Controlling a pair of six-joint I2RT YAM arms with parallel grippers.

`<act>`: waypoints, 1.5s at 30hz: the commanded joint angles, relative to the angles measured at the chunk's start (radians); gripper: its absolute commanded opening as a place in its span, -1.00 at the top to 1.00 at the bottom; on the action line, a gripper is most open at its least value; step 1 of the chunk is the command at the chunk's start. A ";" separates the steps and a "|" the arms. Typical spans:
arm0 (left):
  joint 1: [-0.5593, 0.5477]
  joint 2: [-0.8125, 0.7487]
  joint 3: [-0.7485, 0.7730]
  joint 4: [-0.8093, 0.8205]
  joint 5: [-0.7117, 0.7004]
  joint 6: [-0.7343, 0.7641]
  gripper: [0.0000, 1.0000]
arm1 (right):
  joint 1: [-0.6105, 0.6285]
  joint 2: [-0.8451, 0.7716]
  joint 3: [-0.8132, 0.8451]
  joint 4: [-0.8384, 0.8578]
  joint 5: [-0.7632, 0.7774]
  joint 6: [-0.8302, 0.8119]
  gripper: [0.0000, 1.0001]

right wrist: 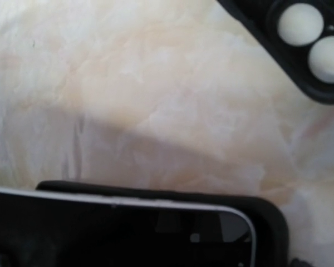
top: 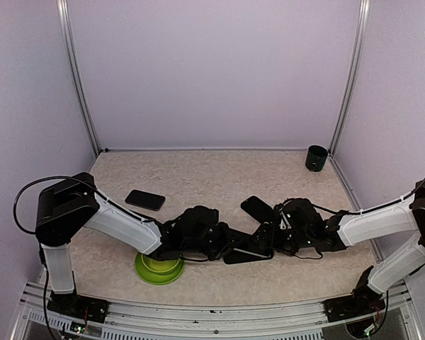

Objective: Put the phone into the phone case
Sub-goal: Place the phone in the phone case.

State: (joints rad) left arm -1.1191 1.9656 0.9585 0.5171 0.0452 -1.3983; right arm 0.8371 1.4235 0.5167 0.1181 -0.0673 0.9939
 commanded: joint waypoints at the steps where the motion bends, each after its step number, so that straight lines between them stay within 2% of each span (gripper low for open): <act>1: -0.011 0.044 0.006 0.026 0.070 -0.012 1.00 | 0.030 0.061 0.002 0.035 -0.068 0.032 -0.89; 9: -0.018 0.079 -0.021 0.102 0.075 -0.048 1.00 | 0.049 0.073 0.029 0.017 -0.082 0.040 -0.89; 21: -0.010 0.082 -0.064 0.195 0.078 -0.053 1.00 | 0.045 0.004 0.030 -0.038 -0.053 0.023 -0.92; 32: -0.002 0.037 -0.117 0.326 0.053 -0.005 1.00 | -0.054 -0.147 -0.015 -0.135 -0.020 -0.010 -0.94; 45: -0.002 0.006 -0.141 0.464 0.063 0.051 1.00 | -0.083 -0.146 -0.048 -0.121 -0.067 -0.023 -0.94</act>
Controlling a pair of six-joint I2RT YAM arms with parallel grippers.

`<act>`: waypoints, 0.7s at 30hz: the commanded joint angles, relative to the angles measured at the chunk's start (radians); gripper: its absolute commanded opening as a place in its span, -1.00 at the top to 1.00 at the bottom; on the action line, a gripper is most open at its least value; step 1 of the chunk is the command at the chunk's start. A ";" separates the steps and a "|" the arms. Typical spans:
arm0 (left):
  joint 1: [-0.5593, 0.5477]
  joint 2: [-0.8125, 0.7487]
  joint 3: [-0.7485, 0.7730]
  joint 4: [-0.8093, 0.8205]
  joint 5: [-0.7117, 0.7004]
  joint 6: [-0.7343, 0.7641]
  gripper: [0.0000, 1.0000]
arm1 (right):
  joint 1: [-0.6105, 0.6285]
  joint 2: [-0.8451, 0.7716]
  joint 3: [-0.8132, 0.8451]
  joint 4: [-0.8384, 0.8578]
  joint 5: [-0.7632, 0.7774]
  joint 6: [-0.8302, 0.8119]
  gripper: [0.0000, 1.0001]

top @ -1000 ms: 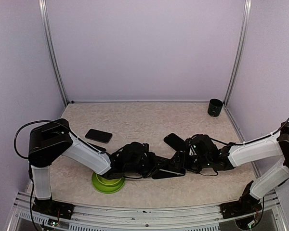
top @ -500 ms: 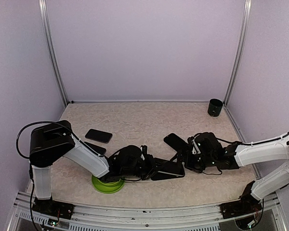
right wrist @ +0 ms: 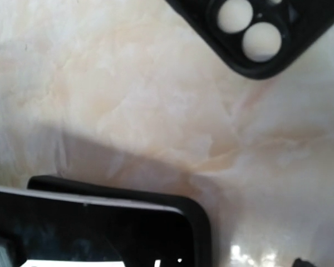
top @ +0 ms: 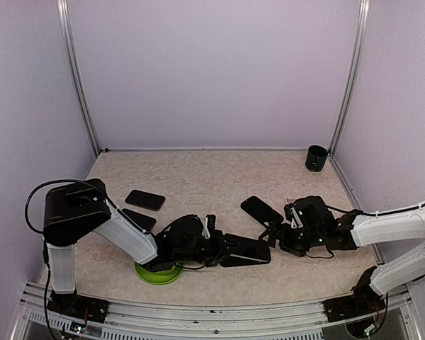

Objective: Put the phone into the phone case
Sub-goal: Place the phone in the phone case.

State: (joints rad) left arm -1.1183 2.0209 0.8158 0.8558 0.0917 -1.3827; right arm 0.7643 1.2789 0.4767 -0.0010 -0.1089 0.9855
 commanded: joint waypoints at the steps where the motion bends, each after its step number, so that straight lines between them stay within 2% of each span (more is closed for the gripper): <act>1: -0.004 -0.048 0.004 0.121 0.016 0.036 1.00 | -0.010 -0.001 -0.009 -0.002 -0.028 -0.015 -0.94; 6: -0.009 -0.025 0.016 0.101 0.012 0.036 1.00 | -0.009 0.013 -0.031 0.058 -0.069 -0.002 -0.92; 21: -0.016 0.020 0.150 -0.260 -0.049 0.076 1.00 | -0.010 0.025 -0.031 0.052 -0.077 0.003 -0.92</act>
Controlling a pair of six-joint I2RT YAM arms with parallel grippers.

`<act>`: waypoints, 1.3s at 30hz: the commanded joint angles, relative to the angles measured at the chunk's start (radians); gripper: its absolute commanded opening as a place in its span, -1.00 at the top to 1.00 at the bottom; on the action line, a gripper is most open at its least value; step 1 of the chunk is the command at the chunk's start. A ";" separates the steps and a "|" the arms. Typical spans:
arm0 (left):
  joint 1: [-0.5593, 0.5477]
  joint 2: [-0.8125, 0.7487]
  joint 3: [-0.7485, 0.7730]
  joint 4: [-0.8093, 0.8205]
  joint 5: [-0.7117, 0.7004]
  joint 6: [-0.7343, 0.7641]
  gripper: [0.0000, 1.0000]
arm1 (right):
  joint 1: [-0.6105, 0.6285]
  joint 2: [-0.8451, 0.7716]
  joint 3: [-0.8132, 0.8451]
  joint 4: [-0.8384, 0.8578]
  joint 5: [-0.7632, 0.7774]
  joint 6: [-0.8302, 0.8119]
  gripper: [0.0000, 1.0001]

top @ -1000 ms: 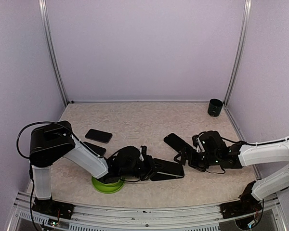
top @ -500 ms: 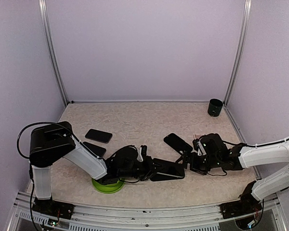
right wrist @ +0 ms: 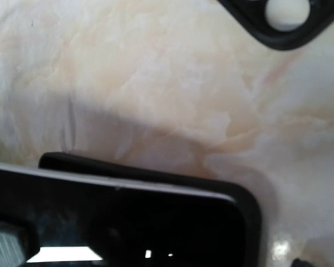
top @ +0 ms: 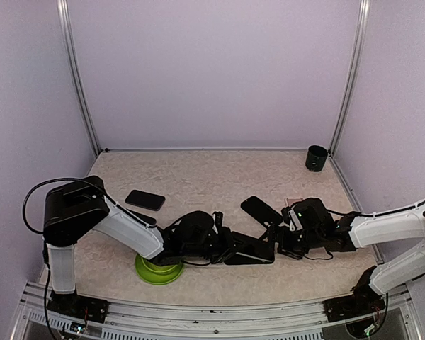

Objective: Put the phone into the phone case
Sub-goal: Place the phone in the phone case.

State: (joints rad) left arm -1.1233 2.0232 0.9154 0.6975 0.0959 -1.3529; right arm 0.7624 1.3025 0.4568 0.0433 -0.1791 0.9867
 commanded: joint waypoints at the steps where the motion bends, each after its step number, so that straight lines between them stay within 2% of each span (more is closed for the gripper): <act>1: -0.014 0.015 0.054 -0.113 -0.057 0.052 1.00 | -0.008 0.001 -0.012 0.007 -0.011 0.003 -0.91; 20: -0.025 0.017 0.048 -0.106 -0.076 0.066 1.00 | 0.035 0.079 -0.015 0.161 -0.135 0.070 -0.91; 28: -0.019 -0.011 0.002 -0.057 -0.082 0.063 1.00 | 0.038 0.047 0.003 0.078 -0.080 0.041 -0.92; 39: -0.009 -0.090 -0.076 0.126 -0.043 0.092 1.00 | -0.019 -0.042 -0.029 0.018 -0.060 -0.007 -0.93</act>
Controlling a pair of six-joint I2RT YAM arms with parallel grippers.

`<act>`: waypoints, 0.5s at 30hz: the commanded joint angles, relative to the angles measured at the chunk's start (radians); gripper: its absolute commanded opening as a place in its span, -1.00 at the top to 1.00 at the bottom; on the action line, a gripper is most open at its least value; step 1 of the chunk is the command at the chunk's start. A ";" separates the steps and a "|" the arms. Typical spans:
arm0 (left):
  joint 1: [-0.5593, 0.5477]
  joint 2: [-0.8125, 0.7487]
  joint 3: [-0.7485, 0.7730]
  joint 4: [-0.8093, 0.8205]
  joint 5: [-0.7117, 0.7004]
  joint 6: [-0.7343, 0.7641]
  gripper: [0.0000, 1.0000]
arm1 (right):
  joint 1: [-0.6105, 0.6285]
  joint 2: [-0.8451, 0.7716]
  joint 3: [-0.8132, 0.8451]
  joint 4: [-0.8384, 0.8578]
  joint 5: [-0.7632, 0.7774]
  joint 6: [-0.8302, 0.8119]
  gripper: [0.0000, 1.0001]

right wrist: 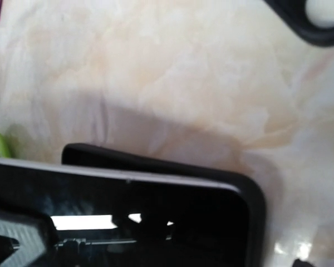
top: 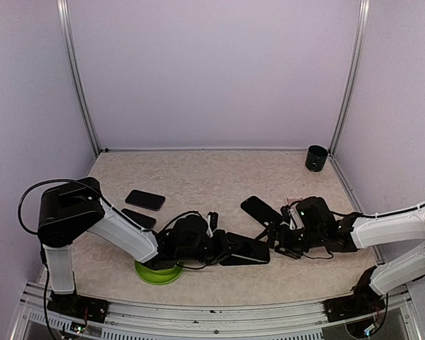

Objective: Put the phone into the phone case
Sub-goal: Place the phone in the phone case.

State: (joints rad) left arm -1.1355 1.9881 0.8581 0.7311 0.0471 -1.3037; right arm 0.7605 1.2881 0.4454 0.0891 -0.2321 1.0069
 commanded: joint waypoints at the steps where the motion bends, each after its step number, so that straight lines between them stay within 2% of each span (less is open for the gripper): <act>1: 0.002 -0.059 -0.021 0.106 0.011 0.045 1.00 | -0.017 -0.027 -0.019 -0.023 -0.010 -0.030 -0.93; 15: 0.002 -0.090 -0.060 0.270 0.054 0.060 1.00 | -0.018 0.049 -0.016 0.114 -0.118 -0.053 -0.93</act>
State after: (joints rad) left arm -1.1339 1.9408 0.8062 0.8482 0.0742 -1.2629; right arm 0.7498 1.3182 0.4412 0.1333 -0.3012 0.9768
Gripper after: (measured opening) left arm 0.068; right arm 0.964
